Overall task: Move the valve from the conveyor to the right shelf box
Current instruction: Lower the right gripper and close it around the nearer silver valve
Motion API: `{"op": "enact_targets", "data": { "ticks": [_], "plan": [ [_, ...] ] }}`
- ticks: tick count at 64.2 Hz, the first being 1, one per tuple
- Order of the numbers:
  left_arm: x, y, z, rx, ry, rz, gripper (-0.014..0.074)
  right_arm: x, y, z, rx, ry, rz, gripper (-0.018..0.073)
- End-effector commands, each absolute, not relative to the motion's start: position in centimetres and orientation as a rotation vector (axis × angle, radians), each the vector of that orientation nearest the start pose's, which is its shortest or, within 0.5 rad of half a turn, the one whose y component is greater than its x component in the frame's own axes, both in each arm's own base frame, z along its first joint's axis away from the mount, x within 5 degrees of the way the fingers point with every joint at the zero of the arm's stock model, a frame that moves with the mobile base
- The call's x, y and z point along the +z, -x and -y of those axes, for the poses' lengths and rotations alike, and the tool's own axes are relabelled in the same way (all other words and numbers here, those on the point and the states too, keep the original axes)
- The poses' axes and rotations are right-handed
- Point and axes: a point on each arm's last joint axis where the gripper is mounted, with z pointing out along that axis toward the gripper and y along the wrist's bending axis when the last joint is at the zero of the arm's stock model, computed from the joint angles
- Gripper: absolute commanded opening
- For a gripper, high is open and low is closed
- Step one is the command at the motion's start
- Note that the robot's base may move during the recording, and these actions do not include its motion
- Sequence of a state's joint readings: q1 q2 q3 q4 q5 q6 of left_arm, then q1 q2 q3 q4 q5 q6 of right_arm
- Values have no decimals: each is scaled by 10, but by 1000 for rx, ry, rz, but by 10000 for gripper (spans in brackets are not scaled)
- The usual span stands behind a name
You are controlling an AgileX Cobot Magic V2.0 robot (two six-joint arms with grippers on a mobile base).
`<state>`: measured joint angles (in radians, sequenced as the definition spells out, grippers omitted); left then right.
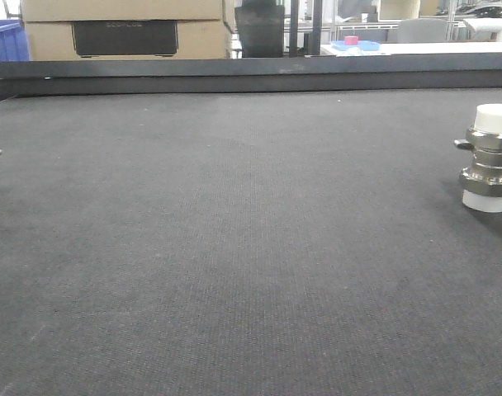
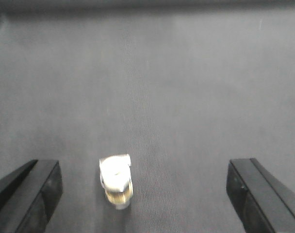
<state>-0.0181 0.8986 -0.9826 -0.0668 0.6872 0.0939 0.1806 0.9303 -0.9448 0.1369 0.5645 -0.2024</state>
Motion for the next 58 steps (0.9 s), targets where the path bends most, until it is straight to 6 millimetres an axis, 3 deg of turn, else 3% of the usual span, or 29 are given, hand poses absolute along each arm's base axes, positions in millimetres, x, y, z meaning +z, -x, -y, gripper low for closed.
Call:
{"op": "enact_targets", "data": {
  "ticks": [1,11,24,45,58],
  "plan": [
    [391,-189,9,-42,-100,-2142,598,384,-210,-49,167,333,-2132,568],
    [389,-209,9,-39,-109,-2231,598,383,-252,-53,219,246,-2397,568],
    [377,-222,10,-42,-112,-2307,598,353,-298,-52,209,202,-2638,568],
    [373,-226,10,-43,-112,-2325,598,286,-341,-56,184,195,-2831,568],
    [372,-227,10,-43,-113,-2332,598,258,-357,-53,100,186,-2870,568]
  ]
}}
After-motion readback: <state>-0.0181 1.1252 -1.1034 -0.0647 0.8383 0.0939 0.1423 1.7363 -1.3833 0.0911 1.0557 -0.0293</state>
